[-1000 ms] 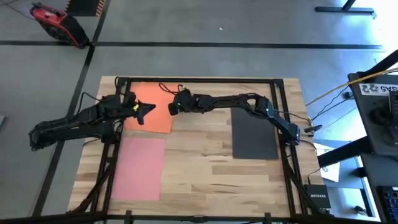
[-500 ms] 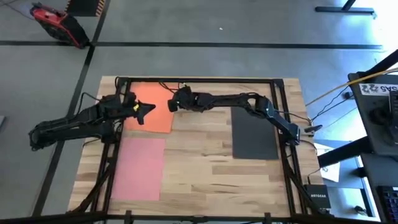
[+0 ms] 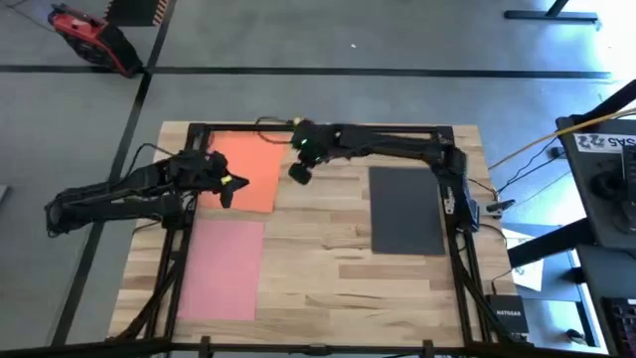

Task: Organize paper
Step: Stack the orange color paper on top of the other orange color paper

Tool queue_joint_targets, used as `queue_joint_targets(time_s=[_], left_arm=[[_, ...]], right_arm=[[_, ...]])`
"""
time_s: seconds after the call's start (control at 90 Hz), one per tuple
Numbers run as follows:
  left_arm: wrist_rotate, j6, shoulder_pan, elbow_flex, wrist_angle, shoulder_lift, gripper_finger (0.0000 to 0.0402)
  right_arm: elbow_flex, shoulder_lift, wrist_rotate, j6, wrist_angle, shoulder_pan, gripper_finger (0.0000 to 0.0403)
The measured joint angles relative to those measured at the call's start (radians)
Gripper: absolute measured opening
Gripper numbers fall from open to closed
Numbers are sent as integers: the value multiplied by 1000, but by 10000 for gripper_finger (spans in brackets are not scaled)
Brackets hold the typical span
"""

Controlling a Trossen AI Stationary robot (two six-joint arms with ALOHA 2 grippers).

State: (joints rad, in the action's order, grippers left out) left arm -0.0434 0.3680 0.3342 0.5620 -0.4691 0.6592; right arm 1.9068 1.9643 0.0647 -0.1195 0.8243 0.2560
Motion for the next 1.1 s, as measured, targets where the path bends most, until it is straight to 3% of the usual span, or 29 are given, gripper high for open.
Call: queue_joint_targets(time_s=[0.3, 0.422, 0.733, 0.933, 1.1], left_arm=[[-74, -291, 44, 236, 3, 376, 0], [-160, -388, 105, 330, -2, 512, 0], [-182, -650, 238, 532, -97, 827, 0], [-159, -901, 282, 599, -127, 1008, 0], [-140, -987, 313, 654, -125, 1139, 0]], right_arm=[[0, -237, -109, 185, 252, 90, 0], [0, -283, -129, 236, 276, 93, 0], [-1, -329, -129, 287, 357, 91, 0], [-1, -341, -129, 315, 357, 91, 0], [-1, -341, -129, 335, 365, 91, 0]])
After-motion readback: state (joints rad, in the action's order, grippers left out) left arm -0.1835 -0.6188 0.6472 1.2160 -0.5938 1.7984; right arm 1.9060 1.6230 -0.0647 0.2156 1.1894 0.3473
